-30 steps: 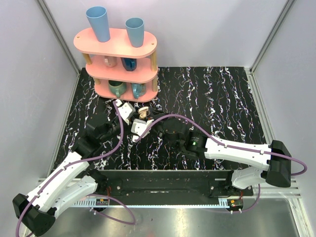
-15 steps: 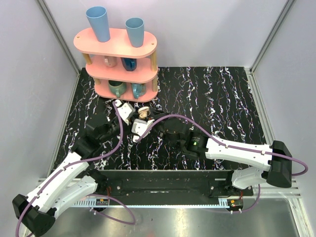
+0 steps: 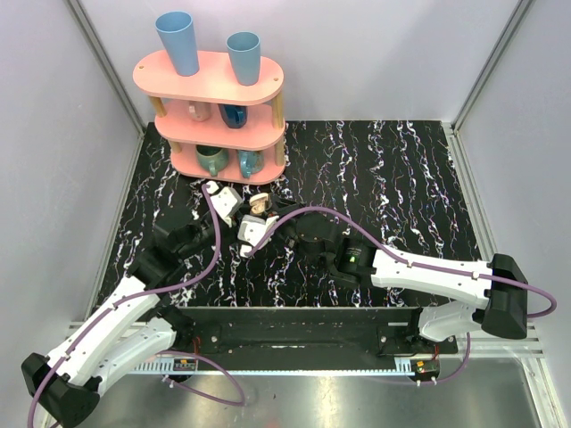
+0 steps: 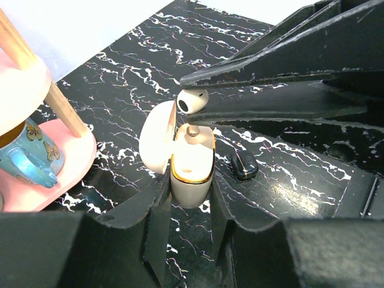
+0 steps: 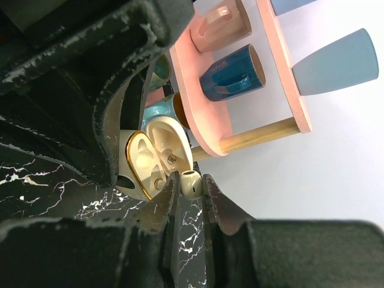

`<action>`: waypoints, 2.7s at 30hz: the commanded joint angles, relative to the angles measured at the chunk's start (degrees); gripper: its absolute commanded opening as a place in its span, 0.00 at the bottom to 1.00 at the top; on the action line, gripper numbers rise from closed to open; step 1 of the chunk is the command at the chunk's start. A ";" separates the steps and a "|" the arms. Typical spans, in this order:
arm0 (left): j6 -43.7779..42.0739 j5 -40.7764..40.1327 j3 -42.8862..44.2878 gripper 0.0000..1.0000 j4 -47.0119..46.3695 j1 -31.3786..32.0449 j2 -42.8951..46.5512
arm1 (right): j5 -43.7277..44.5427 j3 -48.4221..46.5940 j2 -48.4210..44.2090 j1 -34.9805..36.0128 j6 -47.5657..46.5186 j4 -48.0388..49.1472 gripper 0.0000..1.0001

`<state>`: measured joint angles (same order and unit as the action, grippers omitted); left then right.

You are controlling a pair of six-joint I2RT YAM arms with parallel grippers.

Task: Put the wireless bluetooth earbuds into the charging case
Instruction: Place the right earbud in the right side groove of the charging case.

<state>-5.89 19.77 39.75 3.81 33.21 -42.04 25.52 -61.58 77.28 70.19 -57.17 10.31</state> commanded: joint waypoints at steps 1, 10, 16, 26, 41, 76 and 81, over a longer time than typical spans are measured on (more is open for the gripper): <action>0.18 0.27 1.03 0.00 -3.55 -0.34 0.82 | -2.14 -0.55 -0.28 0.56 1.79 -1.07 0.00; 0.44 0.09 1.12 0.00 -4.69 -0.34 0.91 | -2.23 -0.64 0.77 0.56 1.98 -2.48 0.00; 0.53 -0.17 1.12 0.00 -5.13 -0.34 1.26 | -2.76 -0.64 0.77 0.65 2.32 -4.06 0.00; 0.35 -0.35 1.12 0.00 -4.52 -0.25 1.44 | -0.74 -1.44 -0.28 0.47 0.04 -3.63 0.00; 0.35 -0.87 0.77 0.00 -4.96 -0.34 2.05 | -1.09 -1.08 -0.46 0.38 0.21 -3.27 0.00; 1.23 -2.98 -1.16 0.00 -8.56 -0.34 2.67 | -8.73 -0.65 -3.09 0.47 7.07 -2.48 0.10; 1.23 -3.16 -1.16 0.00 -8.56 -0.34 2.76 | -9.17 -0.21 -3.71 0.47 7.07 -2.48 0.15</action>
<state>-4.60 19.68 38.41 2.44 33.28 -39.79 21.76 -61.60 75.66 69.91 -52.80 8.01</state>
